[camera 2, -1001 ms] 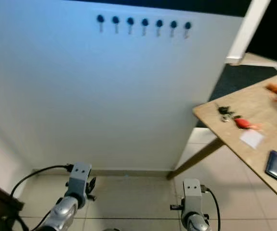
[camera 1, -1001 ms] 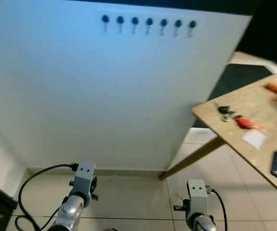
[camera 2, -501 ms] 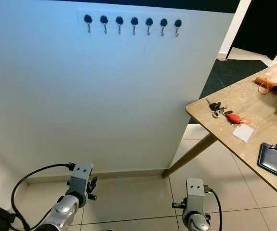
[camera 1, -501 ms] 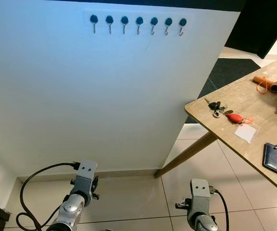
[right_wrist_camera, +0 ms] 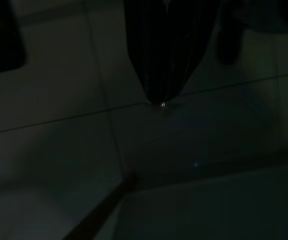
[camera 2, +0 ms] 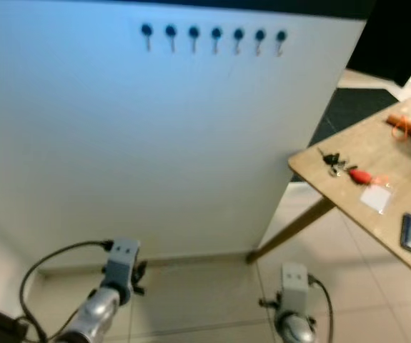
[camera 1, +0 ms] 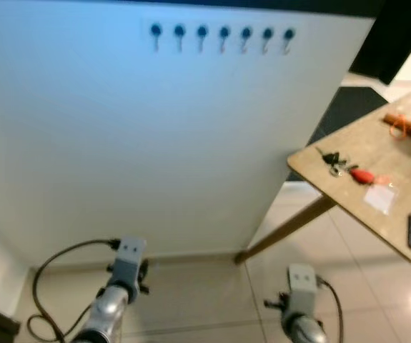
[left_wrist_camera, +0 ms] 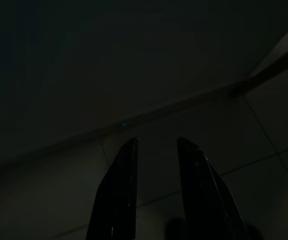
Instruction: Hang keys on a hook
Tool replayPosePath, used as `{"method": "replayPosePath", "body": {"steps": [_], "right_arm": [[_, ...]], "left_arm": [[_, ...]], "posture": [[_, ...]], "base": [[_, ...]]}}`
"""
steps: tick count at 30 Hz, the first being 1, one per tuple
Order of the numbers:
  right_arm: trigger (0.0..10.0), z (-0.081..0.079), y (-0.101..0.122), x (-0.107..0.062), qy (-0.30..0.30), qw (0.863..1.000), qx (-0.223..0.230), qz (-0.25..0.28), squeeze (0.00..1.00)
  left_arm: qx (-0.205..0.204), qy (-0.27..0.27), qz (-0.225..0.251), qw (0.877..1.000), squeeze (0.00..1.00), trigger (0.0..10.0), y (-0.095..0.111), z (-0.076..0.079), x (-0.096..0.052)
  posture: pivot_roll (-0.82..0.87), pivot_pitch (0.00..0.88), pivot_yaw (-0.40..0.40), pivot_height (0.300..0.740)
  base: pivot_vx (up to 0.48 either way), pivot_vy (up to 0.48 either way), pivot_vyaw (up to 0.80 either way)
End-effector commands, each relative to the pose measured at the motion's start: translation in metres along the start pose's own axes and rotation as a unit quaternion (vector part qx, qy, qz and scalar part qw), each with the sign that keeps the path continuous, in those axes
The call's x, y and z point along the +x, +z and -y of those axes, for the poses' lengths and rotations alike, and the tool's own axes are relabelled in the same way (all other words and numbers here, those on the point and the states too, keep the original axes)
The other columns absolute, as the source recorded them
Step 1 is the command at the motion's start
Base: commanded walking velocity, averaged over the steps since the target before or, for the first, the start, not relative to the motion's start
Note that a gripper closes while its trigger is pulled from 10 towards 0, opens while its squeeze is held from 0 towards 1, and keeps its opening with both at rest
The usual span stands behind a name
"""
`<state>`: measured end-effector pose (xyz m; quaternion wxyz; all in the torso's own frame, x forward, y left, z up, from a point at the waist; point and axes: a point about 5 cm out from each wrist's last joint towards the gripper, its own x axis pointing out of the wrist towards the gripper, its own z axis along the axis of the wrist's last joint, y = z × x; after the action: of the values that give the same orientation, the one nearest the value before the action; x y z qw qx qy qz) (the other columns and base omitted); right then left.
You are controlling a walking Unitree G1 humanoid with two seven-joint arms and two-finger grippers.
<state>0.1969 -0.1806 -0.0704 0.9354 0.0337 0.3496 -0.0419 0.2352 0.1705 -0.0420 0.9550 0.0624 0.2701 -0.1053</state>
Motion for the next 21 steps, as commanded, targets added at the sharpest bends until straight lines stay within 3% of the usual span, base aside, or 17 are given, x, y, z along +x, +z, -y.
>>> {"method": "replayPosePath", "body": {"steps": [1,10,21], "right_arm": [[10.0,0.0082,-0.0035,-0.0021,-0.013,1.000,0.003,-0.004,0.00],[10.0,0.0078,-0.0041,-0.0023,-0.013,1.000,0.005,-0.005,0.00],[10.0,0.0091,-0.0035,-0.0022,-0.014,1.000,0.004,-0.004,0.00]], "left_arm": [[-0.003,-0.002,-0.002,1.000,0.00,10.0,-0.0025,0.0019,-0.0011],[0.008,-0.014,0.011,1.000,0.00,10.0,0.0001,0.0027,-0.0013],[0.019,-0.023,0.012,0.999,0.00,10.0,-0.0009,0.0073,-0.0015]], "posture": [[0.08,0.006,-0.070,0.740],[0.08,0.004,-0.068,0.740],[0.08,0.002,-0.070,0.740]], "base": [[0.000,0.000,0.00],[0.000,0.000,0.00],[0.000,-0.451,0.00]]}}
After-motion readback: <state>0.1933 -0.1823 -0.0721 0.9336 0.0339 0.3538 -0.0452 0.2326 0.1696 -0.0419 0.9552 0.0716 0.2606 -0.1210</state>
